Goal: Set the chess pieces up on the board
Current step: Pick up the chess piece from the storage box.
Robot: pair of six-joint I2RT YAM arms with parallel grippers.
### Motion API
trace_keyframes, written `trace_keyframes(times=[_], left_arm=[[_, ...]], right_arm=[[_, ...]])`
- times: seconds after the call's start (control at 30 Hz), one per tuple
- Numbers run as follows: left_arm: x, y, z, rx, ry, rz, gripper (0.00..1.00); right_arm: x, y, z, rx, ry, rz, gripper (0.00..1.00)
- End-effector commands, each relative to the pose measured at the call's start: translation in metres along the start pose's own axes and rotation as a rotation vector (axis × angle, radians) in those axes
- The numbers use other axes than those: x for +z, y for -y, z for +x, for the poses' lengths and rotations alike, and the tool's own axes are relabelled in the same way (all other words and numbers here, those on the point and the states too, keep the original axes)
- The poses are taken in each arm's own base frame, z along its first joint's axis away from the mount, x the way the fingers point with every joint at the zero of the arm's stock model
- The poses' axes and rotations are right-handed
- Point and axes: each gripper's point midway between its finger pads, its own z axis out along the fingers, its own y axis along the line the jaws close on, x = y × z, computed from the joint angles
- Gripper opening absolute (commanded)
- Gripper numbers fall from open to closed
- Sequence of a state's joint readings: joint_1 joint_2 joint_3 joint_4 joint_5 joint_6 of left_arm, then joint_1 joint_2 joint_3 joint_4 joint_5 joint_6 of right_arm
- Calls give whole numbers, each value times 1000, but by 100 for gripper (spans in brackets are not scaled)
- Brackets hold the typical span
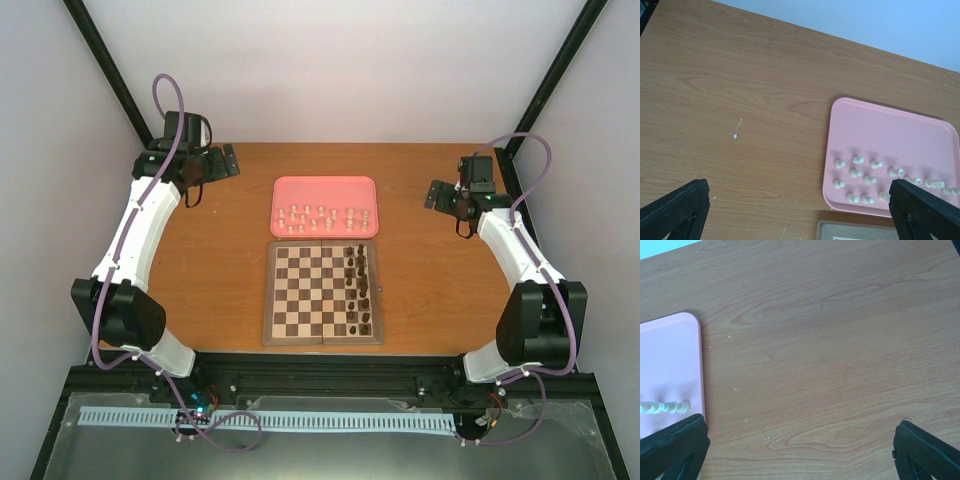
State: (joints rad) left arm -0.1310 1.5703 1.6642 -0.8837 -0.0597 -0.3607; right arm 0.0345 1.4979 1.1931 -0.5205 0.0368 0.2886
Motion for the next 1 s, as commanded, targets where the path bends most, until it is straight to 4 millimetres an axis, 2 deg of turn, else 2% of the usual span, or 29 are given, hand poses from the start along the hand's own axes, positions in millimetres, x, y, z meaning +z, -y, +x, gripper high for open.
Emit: trace_keyframes(times=[0.0, 0.13, 0.3, 0.47, 0.6, 0.7, 0.8, 0.97], left_arm=[[-8, 7, -13, 18, 32, 16, 100], [-8, 4, -15, 12, 35, 1, 100], [-7, 5, -15, 22, 35, 6, 100], [0, 14, -9, 35, 0, 48, 100], [17, 16, 12, 91, -82, 0, 100], [33, 24, 34, 148, -162, -4, 100], [50, 38, 55, 175, -238, 24, 100], [81, 52, 77, 167, -315, 44, 100]], right_arm=[[-8, -7, -11, 0, 27, -22, 100], [-4, -9, -6, 13, 14, -41, 100], [-4, -17, -11, -10, 20, -80, 100], [-2, -28, -13, -13, 20, -124, 100], [8, -45, -5, -80, -17, -102, 100], [17, -56, 0, -125, -57, -83, 100], [24, -58, 0, -125, -71, -75, 100], [44, -59, 1, -146, -122, -46, 100]])
